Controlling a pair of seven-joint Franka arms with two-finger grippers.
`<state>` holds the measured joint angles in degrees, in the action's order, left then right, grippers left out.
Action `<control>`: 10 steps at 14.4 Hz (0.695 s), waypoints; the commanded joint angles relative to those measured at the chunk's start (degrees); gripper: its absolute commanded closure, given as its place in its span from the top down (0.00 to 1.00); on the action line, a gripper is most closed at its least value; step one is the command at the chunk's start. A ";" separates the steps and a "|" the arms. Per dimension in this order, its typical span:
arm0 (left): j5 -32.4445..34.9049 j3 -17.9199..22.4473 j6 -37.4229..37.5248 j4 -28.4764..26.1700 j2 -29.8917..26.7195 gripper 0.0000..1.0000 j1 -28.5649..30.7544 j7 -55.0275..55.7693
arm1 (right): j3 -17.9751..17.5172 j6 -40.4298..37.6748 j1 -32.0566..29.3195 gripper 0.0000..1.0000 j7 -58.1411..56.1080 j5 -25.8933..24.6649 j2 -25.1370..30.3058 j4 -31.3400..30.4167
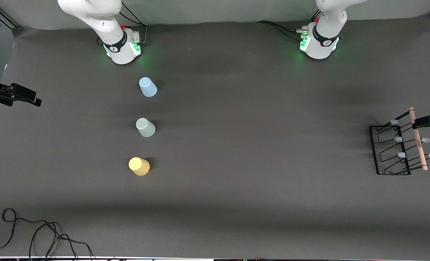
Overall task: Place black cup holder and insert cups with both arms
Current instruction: 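Reach the left gripper down and grasp the rack's wooden dowel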
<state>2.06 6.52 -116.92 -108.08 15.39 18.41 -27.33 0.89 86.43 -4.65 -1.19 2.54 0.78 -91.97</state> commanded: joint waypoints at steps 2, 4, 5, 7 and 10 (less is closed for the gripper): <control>-0.48 -0.27 -0.67 -1.26 -0.72 0.99 -1.00 0.87 | -0.01 -0.83 0.08 1.00 0.40 0.36 0.27 0.30; -0.48 -0.28 -0.76 -1.26 -0.72 0.99 -2.06 2.19 | -0.01 -0.83 0.08 1.00 0.40 0.28 0.27 0.30; -0.48 -0.28 -1.72 -1.26 -0.63 0.99 -2.24 2.28 | -0.01 -0.83 0.08 1.00 0.40 0.28 0.27 0.30; -0.48 -0.28 -3.83 -1.26 0.16 0.99 -2.59 2.19 | -0.01 -0.83 0.08 1.00 0.40 0.28 0.27 0.30; -0.47 -0.28 -5.24 -1.26 0.95 0.99 -2.41 1.84 | -0.01 -0.83 0.08 1.00 0.40 0.28 0.27 0.30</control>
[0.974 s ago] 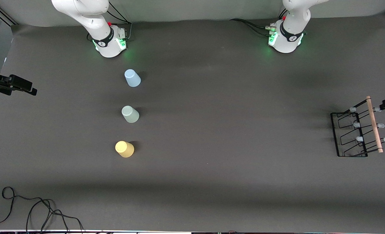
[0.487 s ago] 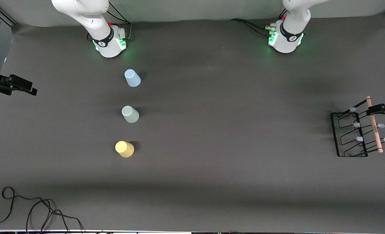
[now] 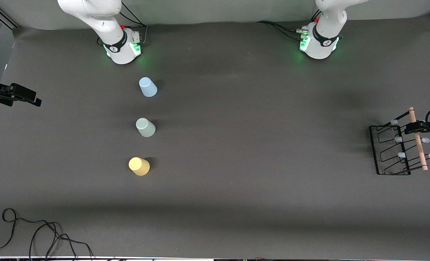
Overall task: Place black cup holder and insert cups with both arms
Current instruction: 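Reach the left gripper down and grasp the rack's wooden dowel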
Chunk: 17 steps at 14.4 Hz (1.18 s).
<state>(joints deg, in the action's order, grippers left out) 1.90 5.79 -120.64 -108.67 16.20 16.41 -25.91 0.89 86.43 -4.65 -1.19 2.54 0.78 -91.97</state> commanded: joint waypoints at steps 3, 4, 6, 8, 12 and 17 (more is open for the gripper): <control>-0.23 0.45 -1.61 -0.66 0.67 0.85 -0.06 0.34 | -0.01 -0.82 0.08 1.00 0.40 0.28 0.27 0.30; -0.31 0.45 -1.61 -0.66 0.58 0.60 0.03 0.16 | -0.01 -0.82 0.08 1.00 0.40 0.28 0.27 0.30; -0.23 0.45 -1.52 -0.57 0.41 0.00 0.20 0.07 | -0.01 -0.82 0.08 1.00 0.40 0.28 0.27 0.30; -0.31 0.54 -1.35 -0.40 0.32 0.00 0.20 0.07 | -0.01 -0.82 0.08 1.00 0.40 0.28 0.27 0.30; -0.58 0.54 -0.74 0.30 -0.20 0.00 0.29 0.77 | -0.01 -0.82 0.08 1.00 0.40 0.28 0.27 0.30; -2.34 0.72 13.98 13.45 -1.88 0.00 0.38 1.83 | -0.01 -0.82 0.08 1.00 0.40 0.36 0.27 0.30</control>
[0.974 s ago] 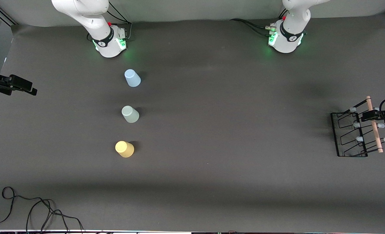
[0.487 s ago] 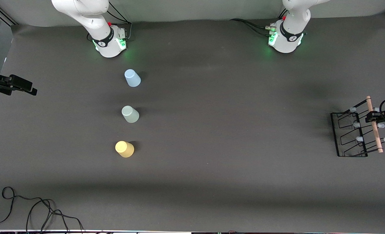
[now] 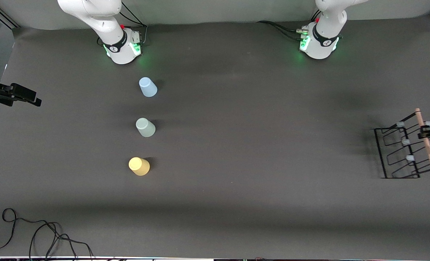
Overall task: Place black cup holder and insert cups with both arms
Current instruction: 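Lift the black wire rack with the left gripper toward the table middle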
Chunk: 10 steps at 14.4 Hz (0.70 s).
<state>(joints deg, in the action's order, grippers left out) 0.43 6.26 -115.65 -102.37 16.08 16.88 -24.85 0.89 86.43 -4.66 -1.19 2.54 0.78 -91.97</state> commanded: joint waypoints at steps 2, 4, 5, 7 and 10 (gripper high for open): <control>-0.96 0.07 15.43 13.22 -1.75 0.00 -0.62 0.94 | -0.01 -0.82 0.09 1.00 0.40 0.28 0.27 0.30; -2.09 -1.41 18.51 15.61 -1.93 0.00 -2.28 1.47 | -0.01 -0.82 0.09 1.00 0.40 0.28 0.27 0.30; -3.23 -2.64 19.92 16.31 -2.36 0.00 -3.77 3.65 | -0.01 -0.82 0.09 1.00 0.40 0.28 0.27 0.30; -3.42 -6.41 21.51 18.68 -2.72 0.00 -7.98 11.45 | -0.01 -0.82 0.09 1.00 0.40 0.28 0.27 0.30; -3.33 -12.22 21.61 21.76 -2.20 0.00 -15.97 27.52 | 0.17 -0.73 0.00 1.00 0.40 0.36 0.19 0.30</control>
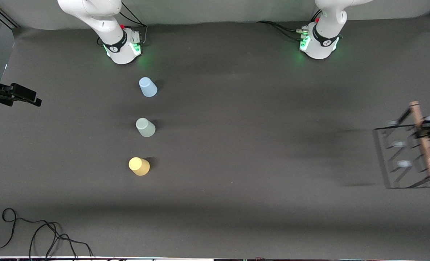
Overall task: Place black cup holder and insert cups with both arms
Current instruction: 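Lift the black wire rack with the left gripper toward the table middle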
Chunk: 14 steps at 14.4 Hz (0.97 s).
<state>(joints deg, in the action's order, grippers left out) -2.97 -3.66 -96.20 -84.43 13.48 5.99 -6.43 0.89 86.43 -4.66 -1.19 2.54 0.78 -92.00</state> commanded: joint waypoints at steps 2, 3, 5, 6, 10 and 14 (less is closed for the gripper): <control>0.33 -4.77 1.81 6.01 2.25 0.00 -12.02 21.22 | -0.01 -0.65 0.09 1.00 1.19 0.36 0.27 0.33; 0.34 -5.39 1.46 7.25 3.65 0.00 -15.80 26.67 | -0.27 -0.56 0.27 1.00 1.45 0.54 0.27 0.33; 0.34 -5.40 1.01 9.53 6.37 0.00 -24.05 37.14 | -0.28 -0.56 2.02 1.00 4.51 0.80 0.27 0.33; 0.34 -5.40 1.01 11.20 7.95 0.00 -27.92 41.10 | -0.28 -0.47 2.98 1.00 7.05 0.89 0.27 0.33; 0.34 -5.40 0.92 19.37 16.13 0.00 -40.60 54.92 | -0.28 0.41 8.17 1.00 16.37 1.07 -0.34 -0.37; 1.30 -5.40 -1.44 18.87 19.12 0.00 -44.57 57.40 | -0.28 7.34 13.00 1.00 24.02 1.07 -0.08 -6.42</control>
<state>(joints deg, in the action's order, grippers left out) -2.79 -10.04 -97.49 -68.16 30.69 -37.78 49.42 0.21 90.10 6.41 18.99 2.82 0.21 -94.81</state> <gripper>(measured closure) 0.837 0.000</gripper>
